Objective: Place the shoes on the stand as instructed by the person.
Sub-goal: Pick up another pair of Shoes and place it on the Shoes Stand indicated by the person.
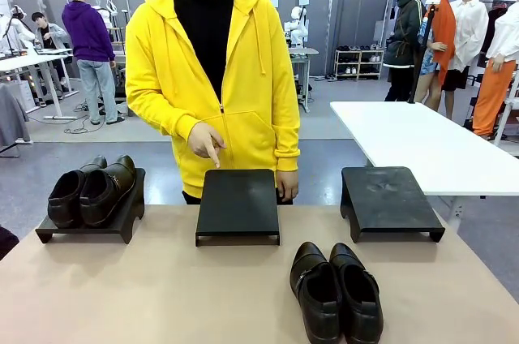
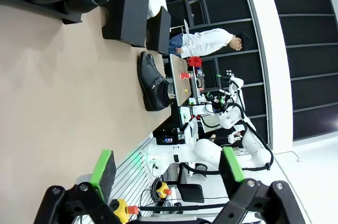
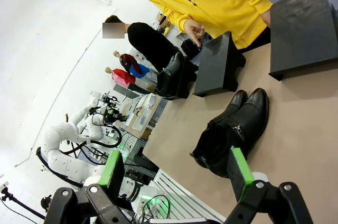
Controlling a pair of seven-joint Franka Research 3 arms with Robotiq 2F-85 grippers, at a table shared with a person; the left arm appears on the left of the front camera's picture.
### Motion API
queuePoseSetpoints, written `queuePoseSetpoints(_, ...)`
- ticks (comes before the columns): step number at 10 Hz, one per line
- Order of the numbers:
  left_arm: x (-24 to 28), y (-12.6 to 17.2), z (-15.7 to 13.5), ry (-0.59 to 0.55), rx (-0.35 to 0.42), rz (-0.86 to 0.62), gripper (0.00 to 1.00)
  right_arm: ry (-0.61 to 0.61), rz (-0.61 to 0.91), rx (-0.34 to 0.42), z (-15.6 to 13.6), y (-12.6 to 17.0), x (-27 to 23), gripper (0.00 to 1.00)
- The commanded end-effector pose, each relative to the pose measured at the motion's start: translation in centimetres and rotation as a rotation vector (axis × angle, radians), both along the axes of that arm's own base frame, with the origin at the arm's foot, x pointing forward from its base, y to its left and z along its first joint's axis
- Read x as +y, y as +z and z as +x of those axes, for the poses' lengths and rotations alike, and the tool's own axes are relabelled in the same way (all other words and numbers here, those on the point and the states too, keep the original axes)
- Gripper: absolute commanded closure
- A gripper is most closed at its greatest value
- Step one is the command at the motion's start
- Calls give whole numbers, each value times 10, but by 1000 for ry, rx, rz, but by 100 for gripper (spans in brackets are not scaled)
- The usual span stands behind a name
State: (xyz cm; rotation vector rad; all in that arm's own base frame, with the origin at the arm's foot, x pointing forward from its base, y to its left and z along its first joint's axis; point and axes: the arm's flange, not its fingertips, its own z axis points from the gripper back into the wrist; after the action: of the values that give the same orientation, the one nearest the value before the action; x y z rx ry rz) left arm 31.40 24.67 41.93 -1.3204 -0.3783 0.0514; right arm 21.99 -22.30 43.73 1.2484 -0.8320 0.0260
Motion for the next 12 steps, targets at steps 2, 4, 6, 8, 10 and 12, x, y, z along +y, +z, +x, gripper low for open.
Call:
queuePoseSetpoints(2,-2,1,-4,-2,-11,11,0,130,-149,39,19,51,30,0)
queuePoseSetpoints(4,-2,1,-4,-2,-11,11,0,293,-342,136,51,101,96,0)
queuePoseSetpoints(6,-2,1,-4,-2,-11,11,0,387,-504,224,79,130,175,0)
queuePoseSetpoints(8,-2,1,-4,-2,-11,11,0,461,-684,257,90,143,258,0)
queuePoseSetpoints(10,-2,1,-4,-2,-11,11,0,428,-804,312,92,134,319,0)
queuePoseSetpoints(12,-2,1,-4,-2,-11,11,0,307,-953,341,95,110,356,0)
